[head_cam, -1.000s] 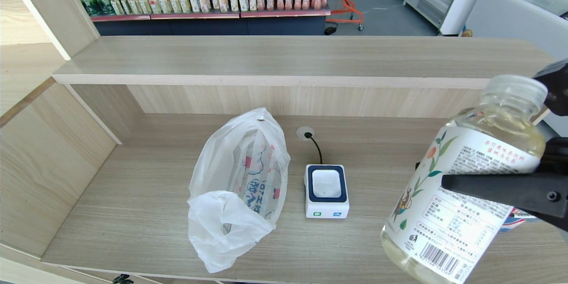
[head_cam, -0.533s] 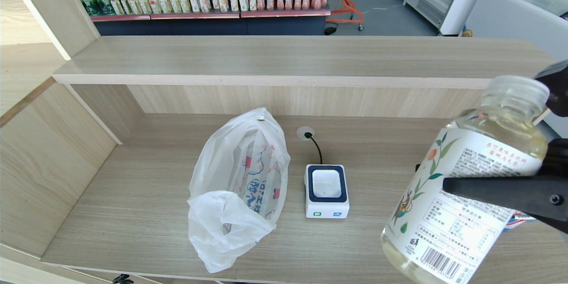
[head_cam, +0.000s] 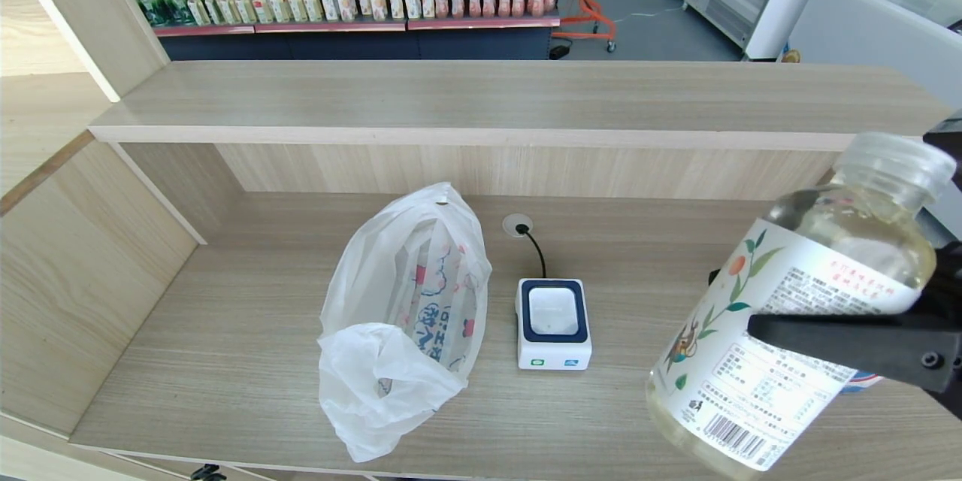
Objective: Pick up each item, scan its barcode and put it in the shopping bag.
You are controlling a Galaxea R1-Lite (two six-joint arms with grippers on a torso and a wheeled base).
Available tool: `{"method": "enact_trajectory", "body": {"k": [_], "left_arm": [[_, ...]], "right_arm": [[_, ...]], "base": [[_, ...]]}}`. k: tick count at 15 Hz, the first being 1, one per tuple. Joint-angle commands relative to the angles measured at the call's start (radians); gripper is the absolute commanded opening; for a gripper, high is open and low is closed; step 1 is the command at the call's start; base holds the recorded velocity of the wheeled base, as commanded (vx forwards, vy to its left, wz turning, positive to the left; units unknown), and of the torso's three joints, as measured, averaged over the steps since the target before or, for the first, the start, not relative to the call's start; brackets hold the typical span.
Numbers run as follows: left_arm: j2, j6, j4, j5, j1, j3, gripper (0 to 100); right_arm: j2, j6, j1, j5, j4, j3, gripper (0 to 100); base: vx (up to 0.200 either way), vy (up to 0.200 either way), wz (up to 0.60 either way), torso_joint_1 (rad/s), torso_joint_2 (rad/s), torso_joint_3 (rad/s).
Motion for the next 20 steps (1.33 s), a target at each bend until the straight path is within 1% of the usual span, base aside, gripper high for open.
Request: {"method": "enact_trajectory", "body": {"k": [1,2,3,4,5,6,8,11,12,14,17,20], "left_arm": [[0.000,0.000,0.000,0.001,0.000,0.000,100],[0.000,0.000,0.000,0.001,0.000,0.000,100],[0.000,0.000,0.000,0.001,0.000,0.000,100],[0.000,0.000,0.000,0.001,0.000,0.000,100],[0.000,0.000,0.000,0.001,0.000,0.000,100],[0.001,0.000,0.000,0.001,0.000,0.000,100],[0.000,0.000,0.000,0.001,0.002,0.000,100],[0.000,0.000,0.000,0.001,0.000,0.000,100],[0.000,0.000,0.000,0.001,0.000,0.000,100],[0.000,0.000,0.000,0.001,0.000,0.000,100],[0.000,0.000,0.000,0.001,0.000,0.000,100],[0.000,0.000,0.000,0.001,0.000,0.000,100]], "right_arm": [[0.042,-0.261,-0.110,-0.001,0.003,0.059,0],[0.102,-0.482,-0.195,-0.004,0.006,0.068,0],[0.163,-0.648,-0.256,-0.024,0.003,0.065,0],[0.220,-0.798,-0.282,-0.067,-0.001,0.056,0],[0.263,-0.893,-0.285,-0.084,-0.004,0.031,0],[0.295,-0.930,-0.282,-0.087,-0.007,0.013,0],[0.376,-0.984,-0.245,-0.090,-0.073,-0.009,0],[0.480,-1.022,-0.172,-0.102,-0.207,-0.010,0],[0.507,-1.028,-0.161,-0.099,-0.239,-0.010,0],[0.576,-1.028,-0.124,-0.072,-0.322,-0.024,0],[0.672,-1.062,-0.116,-0.026,-0.406,-0.079,0],[0.760,-1.102,-0.116,0.013,-0.498,-0.099,0]], "base": [[0.000,0.000,0.00,0.000,0.00,0.000],[0.000,0.000,0.00,0.000,0.00,0.000],[0.000,0.000,0.00,0.000,0.00,0.000],[0.000,0.000,0.00,0.000,0.00,0.000],[0.000,0.000,0.00,0.000,0.00,0.000],[0.000,0.000,0.00,0.000,0.00,0.000],[0.000,0.000,0.00,0.000,0.00,0.000],[0.000,0.000,0.00,0.000,0.00,0.000],[0.000,0.000,0.00,0.000,0.00,0.000],[0.000,0.000,0.00,0.000,0.00,0.000],[0.000,0.000,0.00,0.000,0.00,0.000],[0.000,0.000,0.00,0.000,0.00,0.000]]}}
